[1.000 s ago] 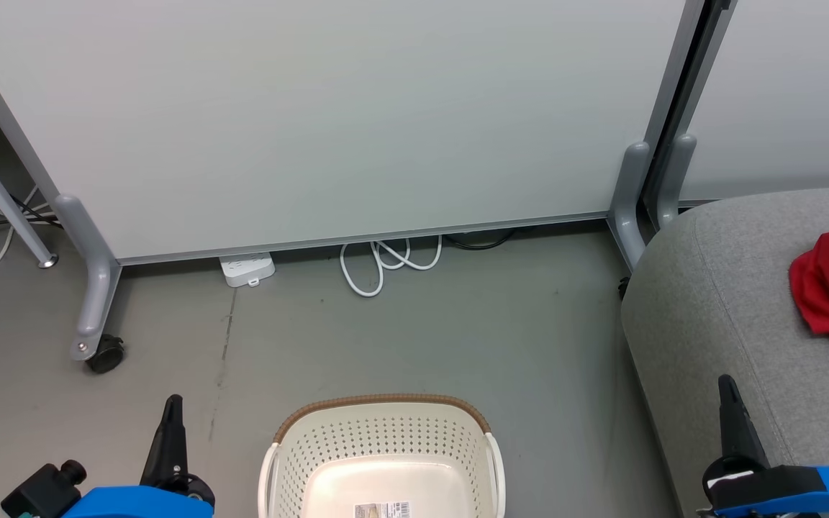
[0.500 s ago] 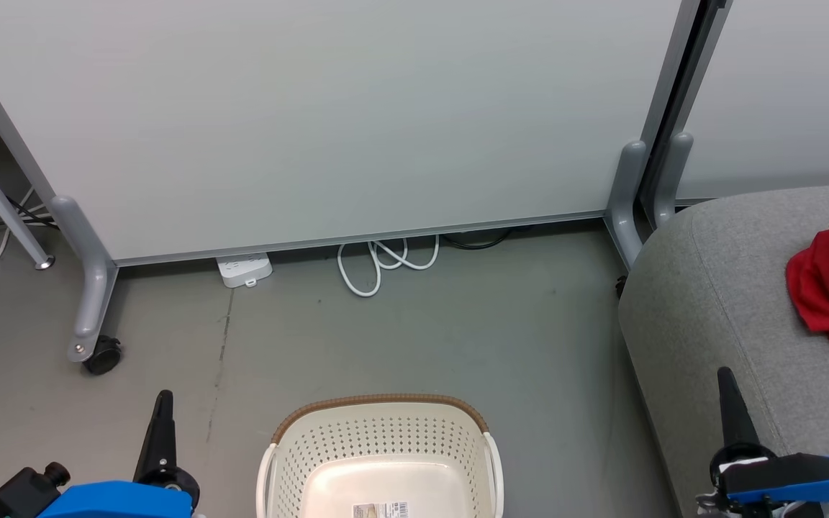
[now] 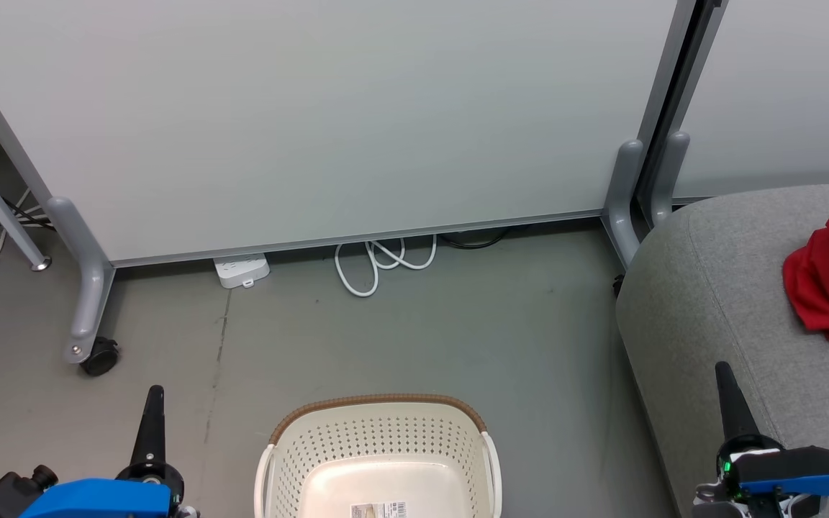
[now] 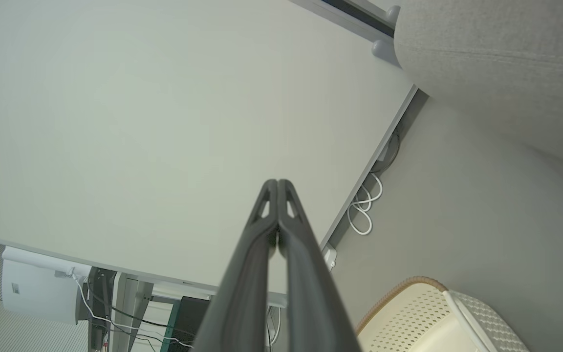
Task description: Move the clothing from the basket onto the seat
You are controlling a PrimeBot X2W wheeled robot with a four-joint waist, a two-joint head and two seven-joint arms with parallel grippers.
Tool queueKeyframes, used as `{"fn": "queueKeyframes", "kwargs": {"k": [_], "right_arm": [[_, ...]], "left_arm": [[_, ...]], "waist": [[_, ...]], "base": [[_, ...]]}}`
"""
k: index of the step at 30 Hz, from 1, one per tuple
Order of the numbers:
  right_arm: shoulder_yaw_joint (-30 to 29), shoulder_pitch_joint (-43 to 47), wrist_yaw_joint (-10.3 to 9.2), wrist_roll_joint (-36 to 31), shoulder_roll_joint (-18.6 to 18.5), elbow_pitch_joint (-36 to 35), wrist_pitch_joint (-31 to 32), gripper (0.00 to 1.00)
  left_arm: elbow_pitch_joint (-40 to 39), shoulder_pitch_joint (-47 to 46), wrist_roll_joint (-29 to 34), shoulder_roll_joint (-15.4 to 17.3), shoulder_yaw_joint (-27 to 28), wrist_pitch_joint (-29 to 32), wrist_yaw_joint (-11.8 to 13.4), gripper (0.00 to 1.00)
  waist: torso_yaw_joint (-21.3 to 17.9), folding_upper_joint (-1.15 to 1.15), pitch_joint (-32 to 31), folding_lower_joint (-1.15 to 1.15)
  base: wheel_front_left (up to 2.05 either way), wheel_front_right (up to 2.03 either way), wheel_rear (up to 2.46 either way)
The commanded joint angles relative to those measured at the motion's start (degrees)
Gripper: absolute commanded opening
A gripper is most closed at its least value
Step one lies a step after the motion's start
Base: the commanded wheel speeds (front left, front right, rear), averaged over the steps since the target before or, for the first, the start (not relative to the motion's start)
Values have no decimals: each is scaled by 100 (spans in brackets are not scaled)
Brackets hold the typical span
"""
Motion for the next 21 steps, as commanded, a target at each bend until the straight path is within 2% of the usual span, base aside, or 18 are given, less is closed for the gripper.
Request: {"fn": "queueKeyframes", "kwargs": {"k": [1,21], "right_arm": [[-22,-135,-2,145,12,-22,42,0],[-78,-274,-2,1188,39,53,316,0]], "left_arm": [[-67,-139,-131,32,37,39,-26,0],[-92,-173,-1161,35,185,302,-69,0]], "waist": [[-2,0,1,0],[-45,0,6,-1]], "base": [[0,0,0],[0,0,0]]}}
